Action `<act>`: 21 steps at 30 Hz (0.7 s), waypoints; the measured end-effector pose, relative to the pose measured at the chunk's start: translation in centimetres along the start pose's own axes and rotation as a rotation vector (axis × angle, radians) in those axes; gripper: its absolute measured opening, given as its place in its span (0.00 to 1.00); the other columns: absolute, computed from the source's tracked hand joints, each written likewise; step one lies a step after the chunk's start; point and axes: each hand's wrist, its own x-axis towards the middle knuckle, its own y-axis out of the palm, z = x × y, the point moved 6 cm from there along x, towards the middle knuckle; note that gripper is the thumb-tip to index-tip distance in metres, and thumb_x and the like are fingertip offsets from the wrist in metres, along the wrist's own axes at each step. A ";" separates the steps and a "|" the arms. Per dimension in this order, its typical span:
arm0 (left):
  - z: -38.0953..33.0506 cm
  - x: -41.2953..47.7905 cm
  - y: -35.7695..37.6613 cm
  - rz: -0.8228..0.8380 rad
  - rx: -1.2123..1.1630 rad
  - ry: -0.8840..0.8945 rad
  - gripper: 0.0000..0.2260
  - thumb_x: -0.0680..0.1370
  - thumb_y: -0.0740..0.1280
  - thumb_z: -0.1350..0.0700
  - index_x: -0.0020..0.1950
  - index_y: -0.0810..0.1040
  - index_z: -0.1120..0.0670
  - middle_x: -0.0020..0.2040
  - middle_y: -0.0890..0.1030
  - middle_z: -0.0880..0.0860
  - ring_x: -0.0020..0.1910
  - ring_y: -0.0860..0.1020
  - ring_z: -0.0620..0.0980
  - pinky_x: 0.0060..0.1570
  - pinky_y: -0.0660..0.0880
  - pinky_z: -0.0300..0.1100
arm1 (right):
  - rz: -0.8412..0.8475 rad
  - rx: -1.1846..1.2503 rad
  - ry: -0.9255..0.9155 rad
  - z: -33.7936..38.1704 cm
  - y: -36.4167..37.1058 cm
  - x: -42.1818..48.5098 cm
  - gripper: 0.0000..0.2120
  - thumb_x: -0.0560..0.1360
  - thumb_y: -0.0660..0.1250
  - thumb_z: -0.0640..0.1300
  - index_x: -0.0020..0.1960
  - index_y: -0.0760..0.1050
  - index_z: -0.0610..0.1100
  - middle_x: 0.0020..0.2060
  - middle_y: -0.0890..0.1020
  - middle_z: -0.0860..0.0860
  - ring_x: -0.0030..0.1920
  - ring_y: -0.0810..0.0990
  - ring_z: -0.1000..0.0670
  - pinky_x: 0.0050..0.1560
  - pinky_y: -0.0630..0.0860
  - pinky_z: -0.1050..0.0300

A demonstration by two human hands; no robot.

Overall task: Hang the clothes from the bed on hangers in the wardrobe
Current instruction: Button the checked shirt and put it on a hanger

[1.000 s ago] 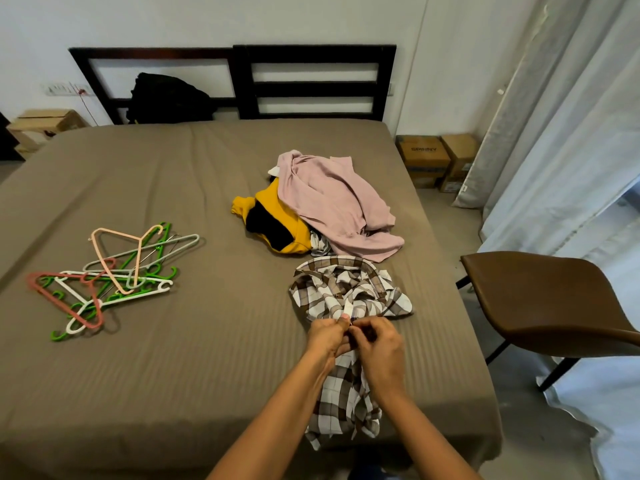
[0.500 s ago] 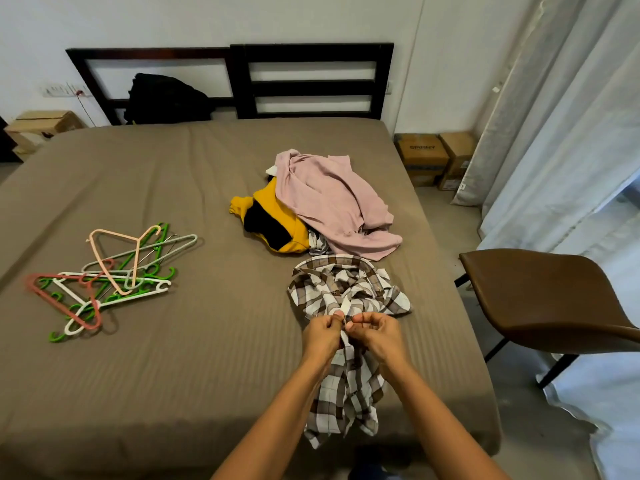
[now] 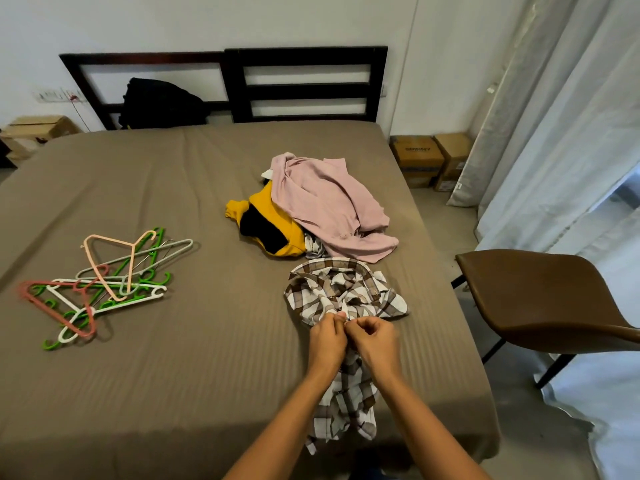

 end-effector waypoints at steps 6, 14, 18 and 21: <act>-0.1 0.1 0.6 0.030 0.046 0.001 0.12 0.82 0.56 0.58 0.58 0.77 0.60 0.54 0.79 0.57 0.53 0.78 0.53 0.51 0.74 0.43 | -0.111 -0.134 -0.051 0.3 0.0 -0.2 0.10 0.75 0.66 0.42 0.36 0.77 0.41 0.27 0.77 0.50 0.27 0.71 0.55 0.27 0.68 0.67; -0.6 0.6 0.5 0.037 -0.071 0.029 0.11 0.81 0.60 0.55 0.50 0.79 0.58 0.46 0.81 0.56 0.45 0.78 0.52 0.44 0.73 0.44 | 0.059 0.339 0.318 -1.7 -0.3 1.3 0.09 0.78 0.63 0.42 0.42 0.77 0.38 0.30 0.79 0.46 0.28 0.75 0.54 0.29 0.71 0.61; 0.4 0.1 1.1 0.152 -0.125 0.092 0.11 0.78 0.65 0.52 0.43 0.78 0.58 0.37 0.79 0.52 0.37 0.77 0.49 0.40 0.74 0.43 | 0.145 0.220 0.370 -1.3 -0.5 2.7 0.17 0.72 0.70 0.55 0.38 0.72 0.42 0.25 0.73 0.51 0.25 0.70 0.54 0.28 0.68 0.61; 1.5 -0.3 1.4 0.297 -0.238 0.064 0.07 0.77 0.67 0.52 0.43 0.79 0.54 0.35 0.79 0.46 0.35 0.76 0.42 0.38 0.74 0.38 | 0.202 0.090 0.382 -1.3 -0.1 3.7 0.12 0.70 0.74 0.43 0.41 0.72 0.40 0.35 0.75 0.42 0.33 0.74 0.48 0.34 0.74 0.56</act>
